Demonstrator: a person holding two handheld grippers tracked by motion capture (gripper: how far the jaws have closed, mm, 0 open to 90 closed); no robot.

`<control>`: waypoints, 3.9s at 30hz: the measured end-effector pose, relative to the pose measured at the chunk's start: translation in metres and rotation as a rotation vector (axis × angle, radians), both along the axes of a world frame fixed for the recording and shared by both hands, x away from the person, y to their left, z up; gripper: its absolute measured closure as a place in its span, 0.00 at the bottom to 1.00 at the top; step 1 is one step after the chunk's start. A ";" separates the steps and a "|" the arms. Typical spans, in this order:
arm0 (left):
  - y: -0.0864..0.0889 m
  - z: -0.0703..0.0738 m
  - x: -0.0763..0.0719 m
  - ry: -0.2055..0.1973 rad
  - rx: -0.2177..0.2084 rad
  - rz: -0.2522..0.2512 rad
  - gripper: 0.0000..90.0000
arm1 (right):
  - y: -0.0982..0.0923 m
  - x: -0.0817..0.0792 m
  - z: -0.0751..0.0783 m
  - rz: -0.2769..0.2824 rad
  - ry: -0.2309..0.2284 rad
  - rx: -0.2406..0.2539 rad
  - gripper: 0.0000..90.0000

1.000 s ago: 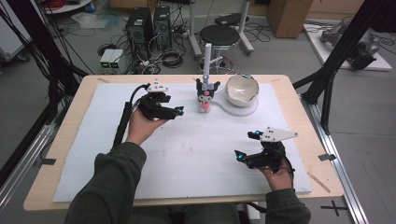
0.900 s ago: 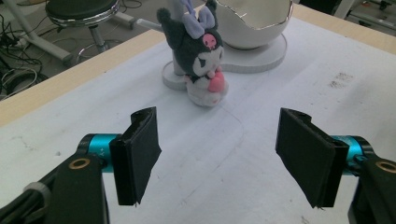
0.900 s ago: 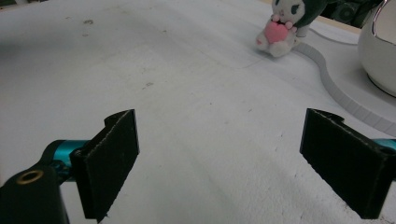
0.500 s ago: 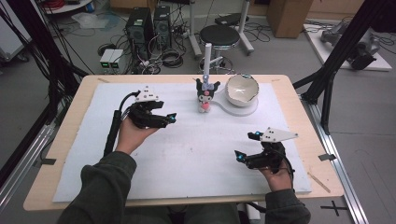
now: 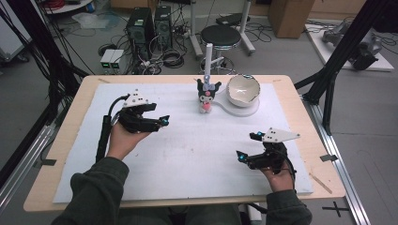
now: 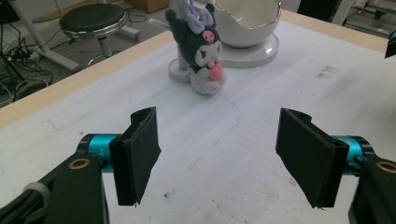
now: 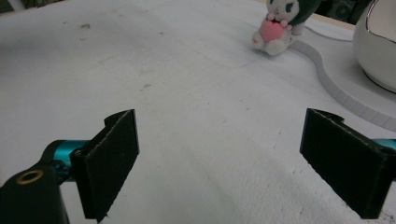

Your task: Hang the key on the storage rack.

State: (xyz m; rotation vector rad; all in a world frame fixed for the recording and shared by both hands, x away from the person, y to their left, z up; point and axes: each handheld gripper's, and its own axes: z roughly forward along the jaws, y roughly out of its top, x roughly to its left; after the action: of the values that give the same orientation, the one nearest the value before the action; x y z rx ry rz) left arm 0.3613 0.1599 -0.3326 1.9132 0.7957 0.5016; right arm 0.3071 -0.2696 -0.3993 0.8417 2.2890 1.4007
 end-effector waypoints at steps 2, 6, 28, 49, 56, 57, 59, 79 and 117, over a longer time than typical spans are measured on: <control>0.002 0.000 -0.002 -0.002 -0.001 0.000 0.34 | 0.000 0.000 0.000 -0.002 -0.003 -0.001 0.12; 0.005 0.001 -0.007 -0.010 -0.008 -0.001 0.33 | 0.000 0.000 0.000 -0.004 -0.003 -0.002 0.12; 0.022 -0.010 -0.023 0.001 -0.032 0.017 0.33 | 0.002 0.000 0.000 -0.007 0.003 -0.010 0.12; 0.029 -0.018 -0.032 0.008 -0.047 0.025 0.33 | 0.002 0.001 0.000 -0.005 0.003 -0.011 0.12; 0.032 -0.019 -0.034 0.007 -0.051 0.027 0.33 | 0.003 0.001 0.000 -0.004 0.007 -0.014 0.12; 0.032 -0.019 -0.034 0.008 -0.051 0.029 0.33 | 0.003 0.001 -0.001 -0.004 0.007 -0.015 0.12; 0.033 -0.020 -0.035 0.009 -0.057 0.029 0.33 | 0.003 0.001 -0.001 -0.003 0.007 -0.015 0.12; 0.033 -0.021 -0.037 0.008 -0.062 0.024 0.34 | 0.003 0.002 -0.001 -0.002 0.007 -0.017 0.12; 0.045 -0.027 -0.050 0.003 -0.074 0.032 0.34 | 0.004 0.001 -0.001 0.000 0.010 -0.022 0.12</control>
State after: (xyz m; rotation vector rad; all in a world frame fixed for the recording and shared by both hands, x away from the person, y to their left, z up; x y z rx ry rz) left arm 0.3114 0.2046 -0.3600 1.8358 0.8367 0.4820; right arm 0.3083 -0.2656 -0.4007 0.8447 2.3076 1.3717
